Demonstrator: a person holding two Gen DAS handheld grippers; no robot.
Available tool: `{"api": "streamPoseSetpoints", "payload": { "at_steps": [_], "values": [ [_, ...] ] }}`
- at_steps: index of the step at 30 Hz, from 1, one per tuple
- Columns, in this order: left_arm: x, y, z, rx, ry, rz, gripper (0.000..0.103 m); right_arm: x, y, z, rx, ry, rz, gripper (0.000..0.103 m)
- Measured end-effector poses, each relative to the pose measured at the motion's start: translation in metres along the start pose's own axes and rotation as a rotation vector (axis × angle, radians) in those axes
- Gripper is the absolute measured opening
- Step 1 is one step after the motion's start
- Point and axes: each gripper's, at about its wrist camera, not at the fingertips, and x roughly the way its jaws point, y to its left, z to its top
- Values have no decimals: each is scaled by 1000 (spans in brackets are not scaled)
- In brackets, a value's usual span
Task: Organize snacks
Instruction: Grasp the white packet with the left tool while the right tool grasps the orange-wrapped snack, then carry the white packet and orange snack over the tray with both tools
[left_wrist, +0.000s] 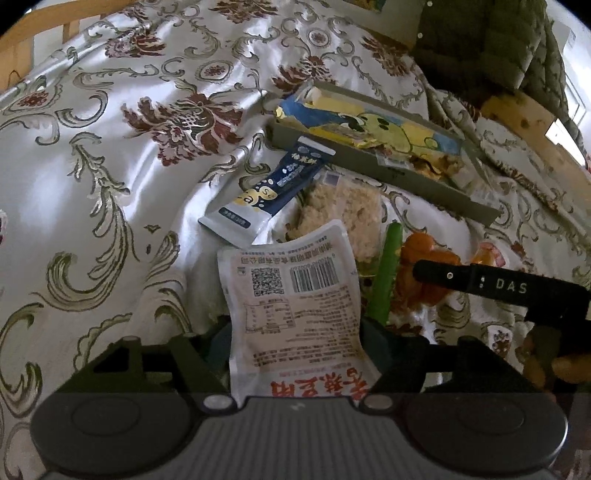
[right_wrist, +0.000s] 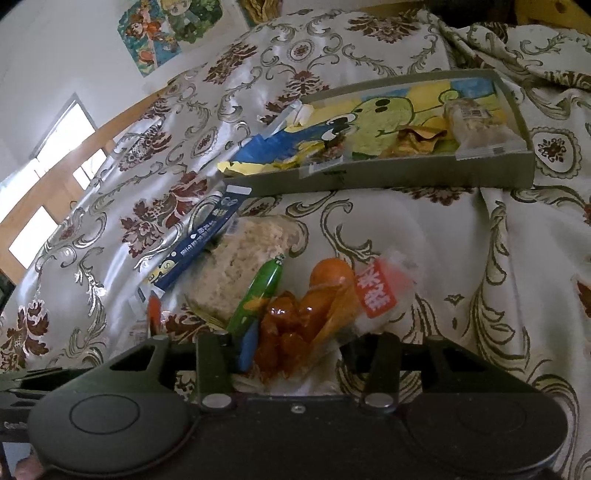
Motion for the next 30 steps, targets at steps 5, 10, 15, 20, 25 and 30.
{"api": "streamPoseSetpoints", "payload": {
  "at_steps": [5, 10, 15, 20, 25, 30],
  "values": [
    [-8, -6, -1, -7, -20, -28, 76, -11, -1, 3, -8, -14, -2, 34],
    [-14, -14, 3, 5, -59, -51, 76, -17, 0, 4, -2, -14, -18, 33],
    [-18, -21, 17, -10, -94, -72, 77, -37, -4, 11, 32, -49, -19, 29],
    [-15, -33, 30, 17, -134, -62, 77, -45, -18, 15, 84, -79, -39, 28],
    [-12, -41, 44, 31, -144, -47, 77, -56, -25, 22, 118, -122, -25, 28],
    [-2, -49, 73, 27, -153, -44, 77, -64, -36, 40, 168, -212, 11, 28]
  ]
}}
